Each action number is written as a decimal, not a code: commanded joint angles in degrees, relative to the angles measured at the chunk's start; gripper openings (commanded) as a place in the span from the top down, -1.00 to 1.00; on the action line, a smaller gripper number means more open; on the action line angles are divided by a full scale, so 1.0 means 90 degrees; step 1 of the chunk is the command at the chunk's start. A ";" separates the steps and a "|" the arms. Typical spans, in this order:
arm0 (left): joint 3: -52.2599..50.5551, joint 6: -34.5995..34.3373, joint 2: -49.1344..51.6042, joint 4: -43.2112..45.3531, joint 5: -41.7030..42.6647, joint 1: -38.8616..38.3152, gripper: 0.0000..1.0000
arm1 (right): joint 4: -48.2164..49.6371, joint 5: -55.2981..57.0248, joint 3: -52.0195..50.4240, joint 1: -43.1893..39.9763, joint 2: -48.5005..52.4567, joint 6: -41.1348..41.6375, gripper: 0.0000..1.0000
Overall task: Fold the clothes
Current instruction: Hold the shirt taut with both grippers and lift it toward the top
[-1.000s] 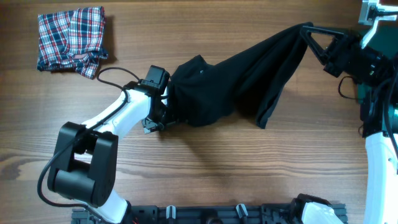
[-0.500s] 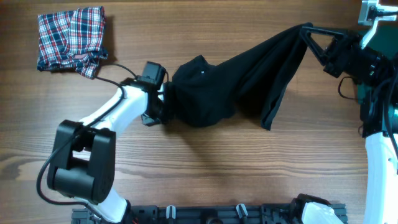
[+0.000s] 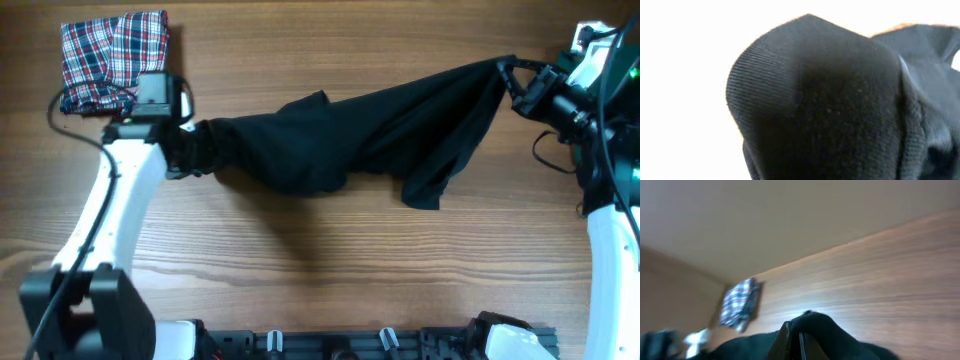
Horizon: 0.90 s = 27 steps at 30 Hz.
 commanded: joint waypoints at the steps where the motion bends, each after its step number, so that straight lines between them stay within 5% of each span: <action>1: 0.0250 0.0202 -0.0597 -0.0095 -0.0112 0.0289 0.92 | -0.0019 0.0945 0.0114 -0.0029 0.0136 -0.0160 0.92; 7: 0.0250 0.0202 -0.1042 -0.0221 -0.0469 0.0508 0.92 | -0.0340 0.1996 0.0114 -0.0029 0.0364 -0.0172 0.92; 27: 0.1338 0.0175 -0.2040 -0.1112 -0.0087 0.0539 0.92 | -0.0712 0.1819 0.1103 -0.0027 0.0316 -0.0163 0.92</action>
